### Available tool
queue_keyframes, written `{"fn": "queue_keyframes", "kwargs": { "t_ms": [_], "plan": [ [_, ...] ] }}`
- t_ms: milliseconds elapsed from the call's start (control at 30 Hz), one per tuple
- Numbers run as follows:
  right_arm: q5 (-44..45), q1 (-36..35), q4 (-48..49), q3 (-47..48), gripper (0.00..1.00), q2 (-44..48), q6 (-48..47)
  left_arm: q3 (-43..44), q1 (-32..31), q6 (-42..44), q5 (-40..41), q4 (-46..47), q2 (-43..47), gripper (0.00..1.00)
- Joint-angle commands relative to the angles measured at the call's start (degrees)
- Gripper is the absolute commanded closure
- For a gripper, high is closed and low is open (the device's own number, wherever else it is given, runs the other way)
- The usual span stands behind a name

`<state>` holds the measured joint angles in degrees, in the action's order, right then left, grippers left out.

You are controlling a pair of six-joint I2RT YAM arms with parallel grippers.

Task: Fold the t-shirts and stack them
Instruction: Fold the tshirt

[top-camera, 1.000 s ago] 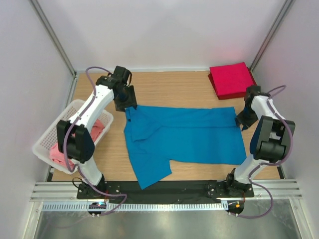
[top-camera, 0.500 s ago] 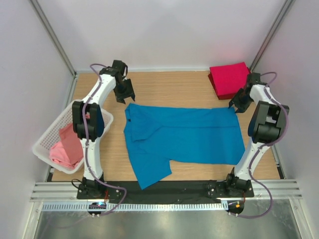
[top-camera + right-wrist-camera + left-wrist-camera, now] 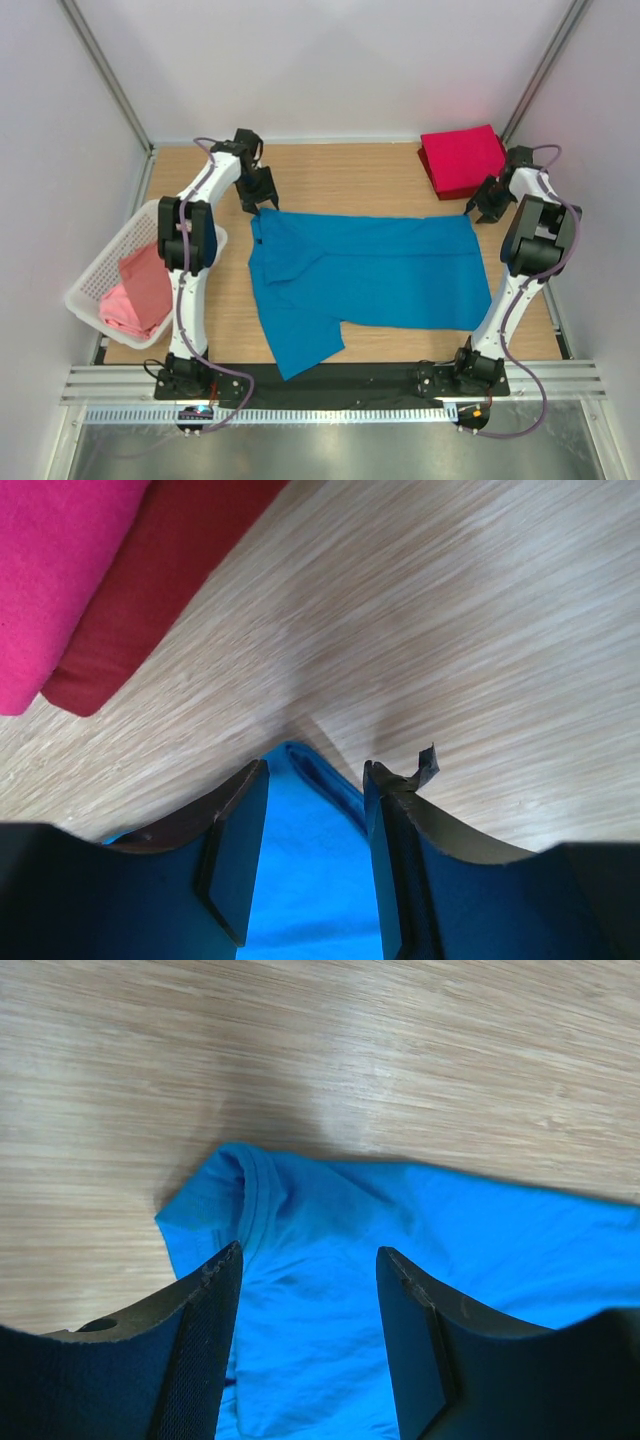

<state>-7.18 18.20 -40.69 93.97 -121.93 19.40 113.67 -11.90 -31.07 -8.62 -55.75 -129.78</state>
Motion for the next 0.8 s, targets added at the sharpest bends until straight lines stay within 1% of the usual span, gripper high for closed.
{"fn": "queue_keyframes", "kwargs": {
  "t_ms": [0, 67, 233, 333, 400, 433, 467, 533, 567, 667, 767],
  "plan": [
    [-4.32, 0.35, 2.19, 0.42, 0.50, -0.42, -2.43, 2.70, -0.05, 0.04, -1.75, 1.69, -0.74, 0.42],
    [-5.38, 0.61, 3.15, -0.54, 0.51, -0.33, -2.17, 2.61, -0.05, -0.13, -2.19, 2.13, -1.18, 0.43],
    [-11.53, 1.40, 6.31, -2.13, 0.52, -0.94, -1.38, 2.17, 0.03, -0.48, -3.41, 3.62, -1.36, 0.44],
    [-11.81, 1.40, 6.94, -1.78, 0.55, -1.73, -0.50, 2.26, -0.05, -0.66, -4.21, 4.42, -1.71, 0.49],
    [-10.58, 1.58, 7.37, -1.69, 0.68, -1.91, -0.15, 2.87, -0.05, -1.27, -4.12, 4.33, -1.97, 0.65],
    [-8.22, 2.01, 7.38, -1.51, 0.74, -1.91, 0.72, 3.05, -0.05, -1.45, -3.86, 3.81, -2.15, 0.73],
    [-6.81, 2.28, 7.12, -1.34, 0.88, -1.91, 1.08, 3.83, -0.05, -2.06, -2.47, 3.45, -2.15, 0.88],
    [-4.61, 3.24, 7.64, -2.03, 0.98, -1.30, 2.74, 4.19, -0.05, -2.50, -1.14, 2.66, -2.24, 1.00],
    [-2.86, 4.21, 8.07, -2.48, 0.99, -0.86, 3.36, 4.28, -0.05, -2.68, 0.61, 2.57, -1.89, 1.00],
    [-1.26, 5.97, 9.83, -4.50, 0.99, 0.72, 5.20, 4.37, -0.05, -4.26, 3.77, 2.75, -1.27, 1.00],
    [-0.29, 6.15, 11.24, -5.82, 0.99, 1.96, 5.39, 4.46, -0.05, -5.93, 5.02, 3.27, -0.92, 1.00]
  ]
}}
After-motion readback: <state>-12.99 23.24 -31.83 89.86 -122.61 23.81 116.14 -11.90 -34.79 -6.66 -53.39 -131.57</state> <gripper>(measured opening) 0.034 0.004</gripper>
